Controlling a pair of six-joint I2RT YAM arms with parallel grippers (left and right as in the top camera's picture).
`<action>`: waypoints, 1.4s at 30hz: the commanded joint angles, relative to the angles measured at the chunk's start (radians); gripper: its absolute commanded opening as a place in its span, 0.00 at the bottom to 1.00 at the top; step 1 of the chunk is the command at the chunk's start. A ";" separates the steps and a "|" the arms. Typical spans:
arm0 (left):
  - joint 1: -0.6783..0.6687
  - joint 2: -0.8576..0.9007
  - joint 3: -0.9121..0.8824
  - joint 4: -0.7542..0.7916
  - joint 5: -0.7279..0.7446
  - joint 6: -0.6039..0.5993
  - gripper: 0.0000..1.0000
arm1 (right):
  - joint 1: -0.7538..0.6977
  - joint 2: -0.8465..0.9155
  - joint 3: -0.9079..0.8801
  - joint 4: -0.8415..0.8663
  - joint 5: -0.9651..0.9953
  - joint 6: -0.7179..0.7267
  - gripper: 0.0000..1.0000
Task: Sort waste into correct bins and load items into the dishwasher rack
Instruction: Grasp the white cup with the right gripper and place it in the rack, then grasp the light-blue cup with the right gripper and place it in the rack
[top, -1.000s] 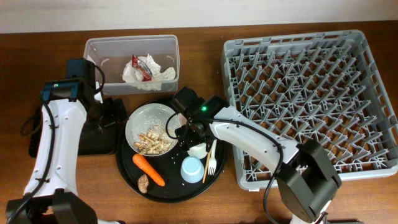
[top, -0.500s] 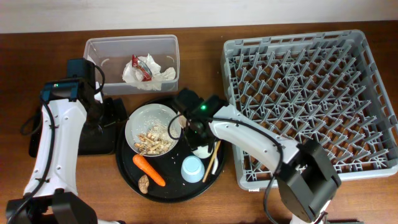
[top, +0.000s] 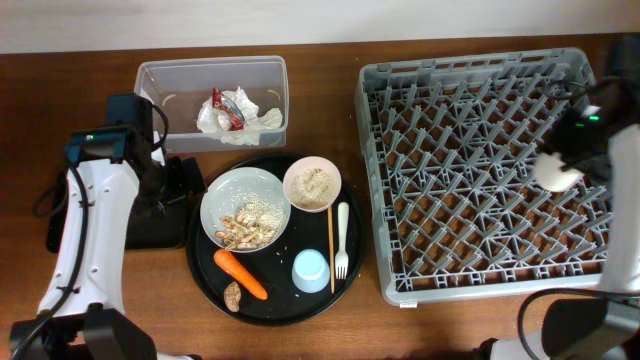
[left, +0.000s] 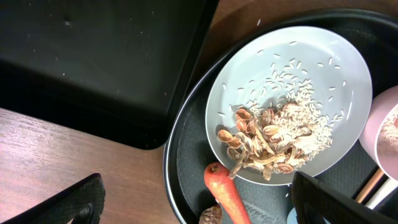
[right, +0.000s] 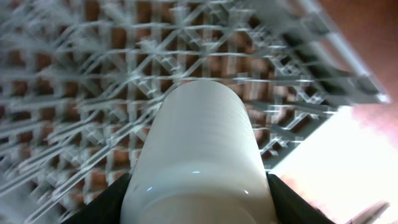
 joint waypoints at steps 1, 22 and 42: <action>-0.001 -0.004 -0.003 -0.001 0.000 -0.013 0.95 | -0.205 -0.029 -0.075 0.008 0.004 -0.021 0.53; -0.001 -0.004 -0.003 -0.010 0.000 -0.013 0.96 | -0.267 -0.071 -0.358 0.267 -0.250 -0.188 0.92; -0.001 -0.004 -0.003 0.000 0.000 -0.013 0.96 | 1.233 0.317 -0.325 0.369 -0.229 -0.126 0.89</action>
